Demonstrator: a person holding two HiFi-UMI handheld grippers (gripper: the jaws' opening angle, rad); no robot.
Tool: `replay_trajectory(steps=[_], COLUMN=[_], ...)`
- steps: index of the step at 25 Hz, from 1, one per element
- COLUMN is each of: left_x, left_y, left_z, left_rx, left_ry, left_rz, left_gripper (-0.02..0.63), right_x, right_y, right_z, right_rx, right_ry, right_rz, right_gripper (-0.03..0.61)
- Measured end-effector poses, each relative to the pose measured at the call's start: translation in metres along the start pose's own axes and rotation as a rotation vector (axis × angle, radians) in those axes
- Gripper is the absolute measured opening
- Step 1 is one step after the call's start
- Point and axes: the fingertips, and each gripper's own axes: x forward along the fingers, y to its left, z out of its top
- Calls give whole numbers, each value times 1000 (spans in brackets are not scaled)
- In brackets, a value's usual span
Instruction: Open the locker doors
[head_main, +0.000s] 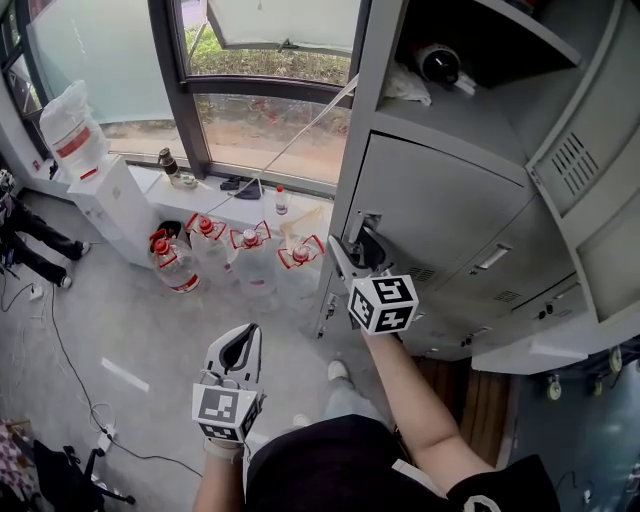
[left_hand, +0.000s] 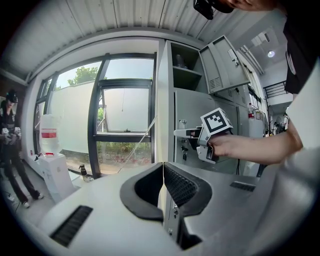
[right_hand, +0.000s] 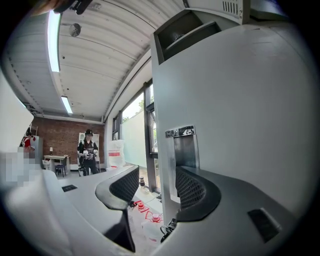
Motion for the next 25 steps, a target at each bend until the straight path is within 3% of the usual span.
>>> replay_trajectory(steps=[15, 22, 25], left_x=[-23, -21, -18], left_y=[-33, -56, -72], left_z=[-9, -11, -8], left_rx=[12, 22, 29], left_ry=[-12, -12, -17], left_rz=[-103, -177, -210], left_gripper=[20, 20, 20], right_x=[-64, -103, -119], right_y=[27, 30, 33], right_z=[-9, -12, -13], right_rx=[-31, -38, -45], right_ry=[-5, -10, -11], right_rz=[-46, -82, -80], right_gripper=[201, 131, 130])
